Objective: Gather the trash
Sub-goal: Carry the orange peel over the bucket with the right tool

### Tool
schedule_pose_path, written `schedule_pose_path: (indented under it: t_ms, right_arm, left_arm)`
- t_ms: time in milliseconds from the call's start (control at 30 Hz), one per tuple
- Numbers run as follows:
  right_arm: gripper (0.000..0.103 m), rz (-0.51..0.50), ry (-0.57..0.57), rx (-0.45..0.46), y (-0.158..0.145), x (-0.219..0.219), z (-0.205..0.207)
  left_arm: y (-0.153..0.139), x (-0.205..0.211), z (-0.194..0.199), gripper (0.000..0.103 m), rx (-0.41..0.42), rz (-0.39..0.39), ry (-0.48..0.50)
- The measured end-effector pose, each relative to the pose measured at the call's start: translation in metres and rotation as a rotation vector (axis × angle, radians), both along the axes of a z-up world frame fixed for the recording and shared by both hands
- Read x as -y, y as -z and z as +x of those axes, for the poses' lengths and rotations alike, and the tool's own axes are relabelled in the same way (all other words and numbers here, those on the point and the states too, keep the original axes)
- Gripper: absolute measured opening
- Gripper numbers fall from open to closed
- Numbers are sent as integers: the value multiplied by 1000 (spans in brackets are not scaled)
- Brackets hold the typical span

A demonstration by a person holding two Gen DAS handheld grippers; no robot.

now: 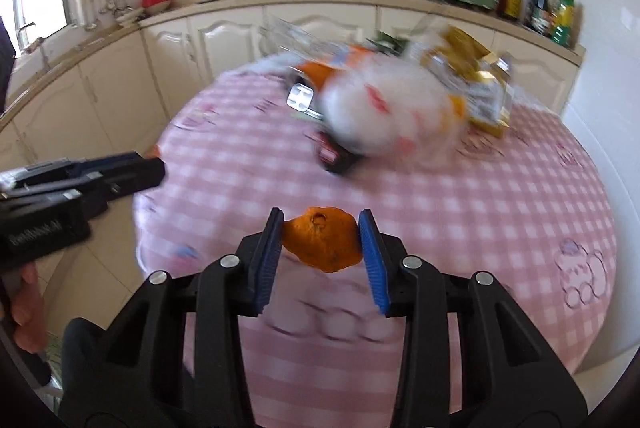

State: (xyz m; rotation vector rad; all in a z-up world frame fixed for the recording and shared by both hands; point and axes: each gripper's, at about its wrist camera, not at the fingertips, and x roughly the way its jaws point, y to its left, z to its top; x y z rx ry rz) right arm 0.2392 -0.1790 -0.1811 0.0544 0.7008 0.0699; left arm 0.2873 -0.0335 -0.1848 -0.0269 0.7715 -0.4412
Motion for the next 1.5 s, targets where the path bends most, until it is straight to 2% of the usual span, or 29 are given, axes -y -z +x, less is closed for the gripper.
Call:
schedule_pose_path:
  t_ms: [167,367,500,667,767,900,1033,1100,1167,1500]
  right_arm:
    - [38,10,-121,16,-4,-62,31]
    - [38,30,-305,-14,17,-162,79]
    - [38,36,-406,-72,51,-226,114]
    - [38,29,-466,-208,122,-289,167]
    - [38,15,-471,-277,162,-315,190]
    - [38,10,-463,-355,204,-338,220]
    - [38,9,-454,-401,230,-348,238]
    - [38,9,-449,-415,239,-351,245]
    - [38,12,-444,-427,247,-352,249]
    - [38,27,-460,-455,262,-369,247]
  left_arm:
    - [6,-64,7,35,-6,-28,-116]
    - [33,-158,24,35,-53,-38,-299]
    - [75,-227,45,35,-139,-39,-436]
    - [144,-291,86,35,-285,-45,-542]
    - [182,-315,113,35,-356,-43,-573]
    - [219,-332,145,35,-412,-74,-589]
    - [246,-339,167,38,-435,-111,-598]
    - [258,-344,170,46,-445,-114,-617]
    - [268,-348,171,49,-447,-116,-635]
    - [279,-367,155,49,-475,-118,-687]
